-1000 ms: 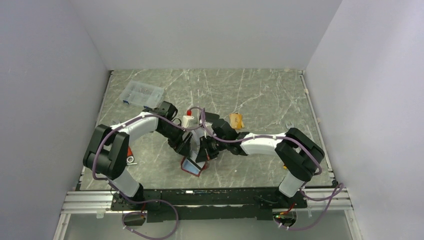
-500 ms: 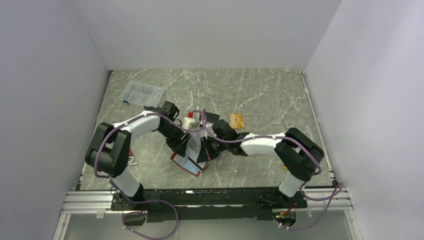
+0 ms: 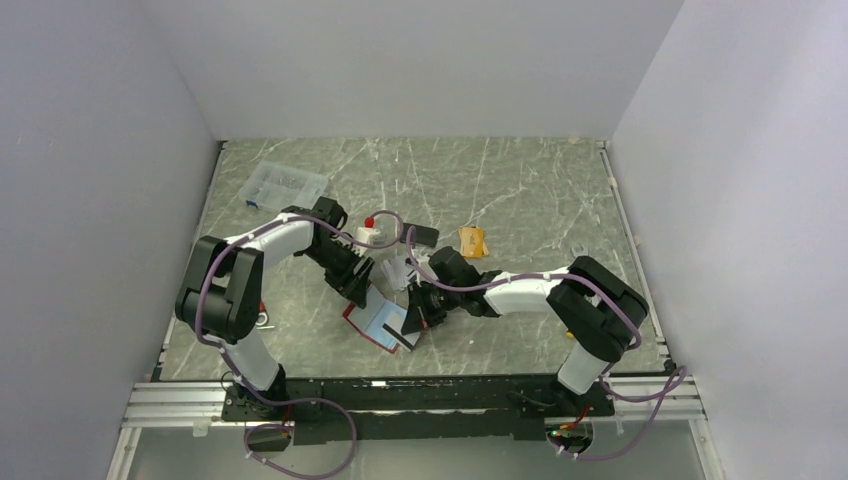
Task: Put the credit cards into the card holder
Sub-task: Open the card holder at the center of the board, then turn over the card slot in the card holder.
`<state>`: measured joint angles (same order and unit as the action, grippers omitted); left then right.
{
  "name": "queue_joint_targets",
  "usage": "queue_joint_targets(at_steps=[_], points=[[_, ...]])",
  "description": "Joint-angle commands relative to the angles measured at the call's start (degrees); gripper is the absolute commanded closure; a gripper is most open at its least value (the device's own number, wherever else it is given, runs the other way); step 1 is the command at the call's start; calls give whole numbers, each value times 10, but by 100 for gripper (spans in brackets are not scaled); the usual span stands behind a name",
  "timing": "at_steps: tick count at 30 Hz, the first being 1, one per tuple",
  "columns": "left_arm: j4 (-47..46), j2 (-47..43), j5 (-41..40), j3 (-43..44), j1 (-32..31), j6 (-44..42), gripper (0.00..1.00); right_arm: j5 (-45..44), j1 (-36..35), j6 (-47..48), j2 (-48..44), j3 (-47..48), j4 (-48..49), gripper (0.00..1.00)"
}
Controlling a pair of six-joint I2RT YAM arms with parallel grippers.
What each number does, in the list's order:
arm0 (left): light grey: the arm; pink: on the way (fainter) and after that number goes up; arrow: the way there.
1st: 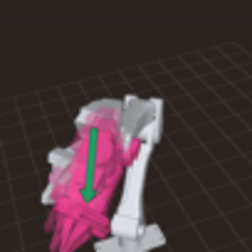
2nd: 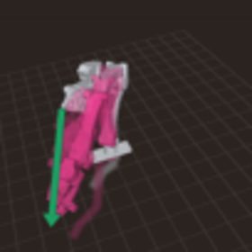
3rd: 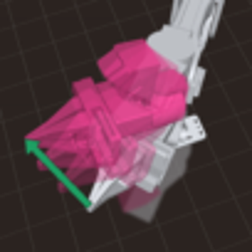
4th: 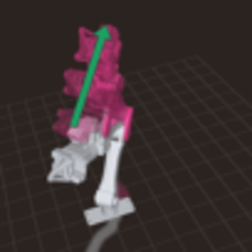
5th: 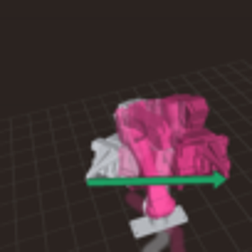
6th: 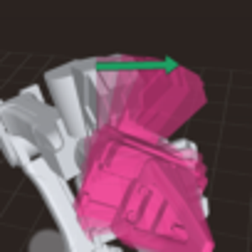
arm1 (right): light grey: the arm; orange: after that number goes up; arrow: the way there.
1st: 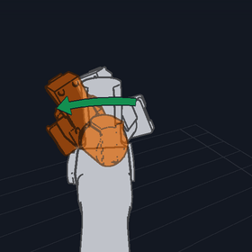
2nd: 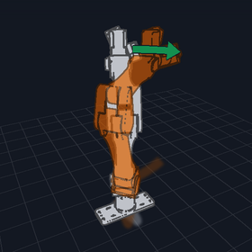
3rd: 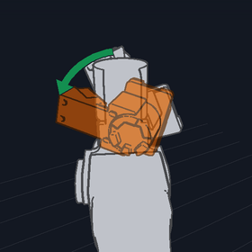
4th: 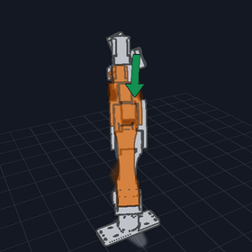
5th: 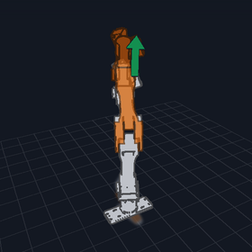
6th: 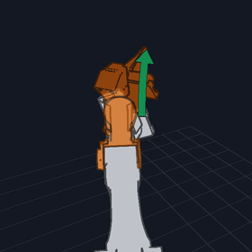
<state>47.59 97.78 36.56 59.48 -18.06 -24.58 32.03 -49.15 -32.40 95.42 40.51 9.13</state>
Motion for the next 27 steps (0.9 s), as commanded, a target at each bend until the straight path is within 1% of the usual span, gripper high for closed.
queue_joint_targets(at_steps=[1,6,10,13,16,19,27], points=[[13,6,12,21,3,-11,39,-13,5,19,-3,-9,1,100],[7,28,0,26,3,-9,45,-18,6,17,-14,-22,4,100],[8,57,1,33,4,11,50,-24,8,11,-27,-38,11,100],[9,73,41,38,4,36,54,-31,12,8,-50,-51,9,100],[-13,68,78,28,1,67,59,-30,22,4,-79,-69,5,100],[-35,62,93,15,-8,77,59,-27,32,-4,-102,-90,5,100],[-57,50,88,-10,-23,76,58,-26,41,-15,-139,-131,3,100]])
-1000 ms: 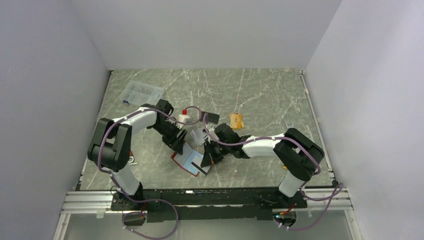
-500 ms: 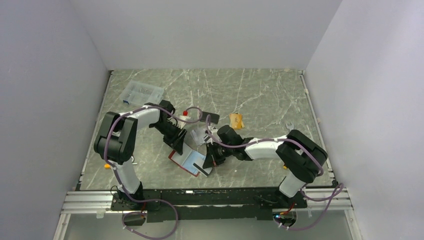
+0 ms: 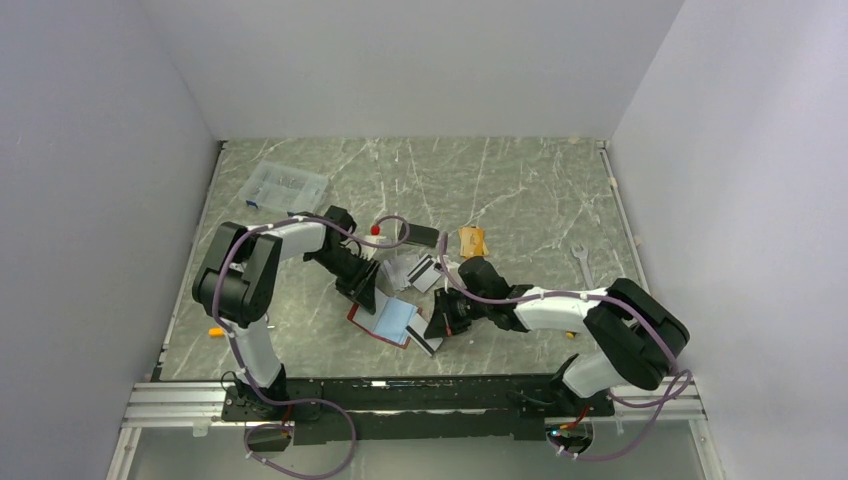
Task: Put the credit cards into the card holder
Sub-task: Turn over the card slot in the card holder.
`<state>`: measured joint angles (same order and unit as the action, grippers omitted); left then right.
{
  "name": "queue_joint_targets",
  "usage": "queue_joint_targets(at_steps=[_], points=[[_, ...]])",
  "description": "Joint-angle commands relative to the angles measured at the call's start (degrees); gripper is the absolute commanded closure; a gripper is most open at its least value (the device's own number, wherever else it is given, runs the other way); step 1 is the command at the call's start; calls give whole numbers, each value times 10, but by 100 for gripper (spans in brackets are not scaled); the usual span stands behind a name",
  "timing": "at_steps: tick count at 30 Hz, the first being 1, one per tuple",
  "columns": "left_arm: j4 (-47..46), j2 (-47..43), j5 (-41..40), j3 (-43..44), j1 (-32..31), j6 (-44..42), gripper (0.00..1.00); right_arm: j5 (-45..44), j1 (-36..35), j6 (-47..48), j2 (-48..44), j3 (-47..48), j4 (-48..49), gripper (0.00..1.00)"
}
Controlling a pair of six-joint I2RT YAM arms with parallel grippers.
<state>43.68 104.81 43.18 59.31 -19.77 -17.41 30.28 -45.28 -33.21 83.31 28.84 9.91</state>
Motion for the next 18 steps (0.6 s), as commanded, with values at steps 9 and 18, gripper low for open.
queue_joint_targets(at_steps=[9,18], points=[[-17,-25,19,-9,-10,-5,58,-5,3,-7,-12,-19,-2,100],[-10,-32,21,-7,-12,-11,54,0,4,-6,18,-2,17,100]])
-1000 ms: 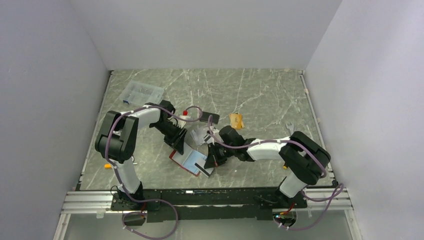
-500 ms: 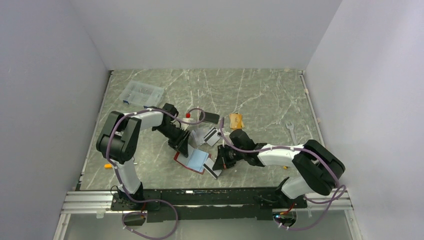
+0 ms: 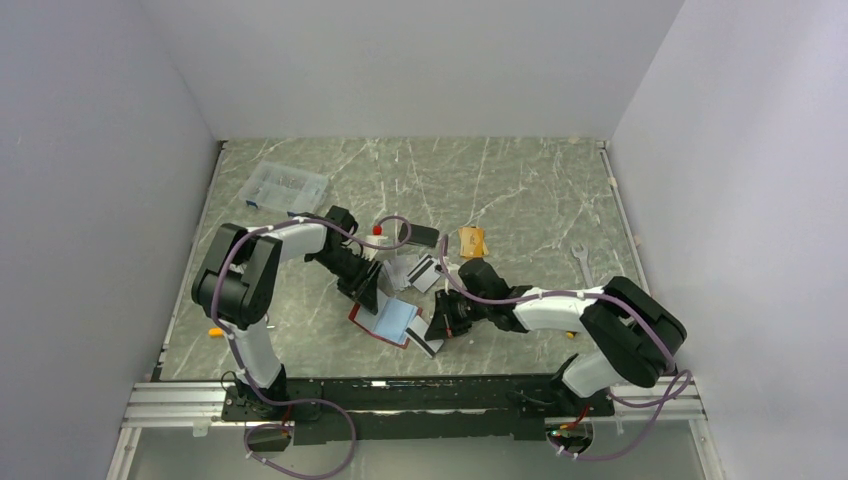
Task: Put the credit cards into the card holder
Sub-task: Turn over the card slot in the card holder.
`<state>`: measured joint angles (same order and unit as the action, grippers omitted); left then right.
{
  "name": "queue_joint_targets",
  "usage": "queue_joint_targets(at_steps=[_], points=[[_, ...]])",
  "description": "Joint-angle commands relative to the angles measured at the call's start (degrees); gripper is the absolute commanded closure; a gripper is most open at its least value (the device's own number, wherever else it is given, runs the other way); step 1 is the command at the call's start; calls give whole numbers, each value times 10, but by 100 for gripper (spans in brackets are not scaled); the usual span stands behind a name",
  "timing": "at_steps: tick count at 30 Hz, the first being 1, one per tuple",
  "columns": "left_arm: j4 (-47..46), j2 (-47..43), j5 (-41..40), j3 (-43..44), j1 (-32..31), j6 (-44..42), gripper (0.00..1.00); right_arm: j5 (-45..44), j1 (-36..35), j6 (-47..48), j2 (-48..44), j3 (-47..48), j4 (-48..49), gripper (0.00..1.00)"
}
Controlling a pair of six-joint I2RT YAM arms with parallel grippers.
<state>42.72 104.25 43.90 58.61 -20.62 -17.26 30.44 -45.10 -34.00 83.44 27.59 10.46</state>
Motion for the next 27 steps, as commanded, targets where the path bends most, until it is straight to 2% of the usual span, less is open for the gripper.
queue_joint_targets(at_steps=[1,16,27], points=[[-1,-29,14,0,-4,-14,54,-1,2,0,18,11,17,100],[7,-25,18,4,-4,-21,53,8,4,-5,17,9,53,100],[12,-25,21,6,-4,-24,53,44,28,-14,6,-1,114,100]])
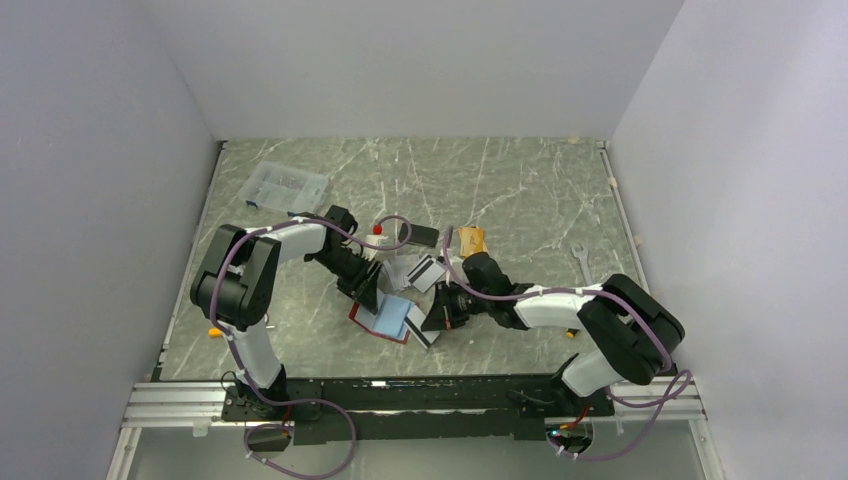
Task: Put the credit cards into the card holder
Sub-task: Turn over the card slot in the card holder.
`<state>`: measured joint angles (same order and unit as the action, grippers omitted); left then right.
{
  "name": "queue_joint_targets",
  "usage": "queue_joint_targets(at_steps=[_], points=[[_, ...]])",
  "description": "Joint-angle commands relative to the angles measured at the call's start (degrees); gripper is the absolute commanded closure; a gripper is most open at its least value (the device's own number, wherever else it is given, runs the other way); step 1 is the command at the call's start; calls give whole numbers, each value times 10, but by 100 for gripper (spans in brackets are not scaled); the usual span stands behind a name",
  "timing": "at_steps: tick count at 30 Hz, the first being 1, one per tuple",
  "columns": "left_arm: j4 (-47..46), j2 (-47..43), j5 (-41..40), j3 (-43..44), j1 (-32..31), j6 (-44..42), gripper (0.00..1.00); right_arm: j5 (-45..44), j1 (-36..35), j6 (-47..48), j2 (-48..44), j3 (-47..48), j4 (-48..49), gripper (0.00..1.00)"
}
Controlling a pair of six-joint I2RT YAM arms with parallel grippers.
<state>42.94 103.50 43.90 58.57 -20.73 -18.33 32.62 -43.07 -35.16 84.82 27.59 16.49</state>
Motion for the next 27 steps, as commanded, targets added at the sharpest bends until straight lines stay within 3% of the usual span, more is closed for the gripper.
queue_joint_targets(at_steps=[1,27], points=[[10,-17,22,7,-3,-14,53,24,8,-3,-6,-1,55,100],[18,-16,35,24,-2,-13,49,84,12,3,46,51,87,100]])
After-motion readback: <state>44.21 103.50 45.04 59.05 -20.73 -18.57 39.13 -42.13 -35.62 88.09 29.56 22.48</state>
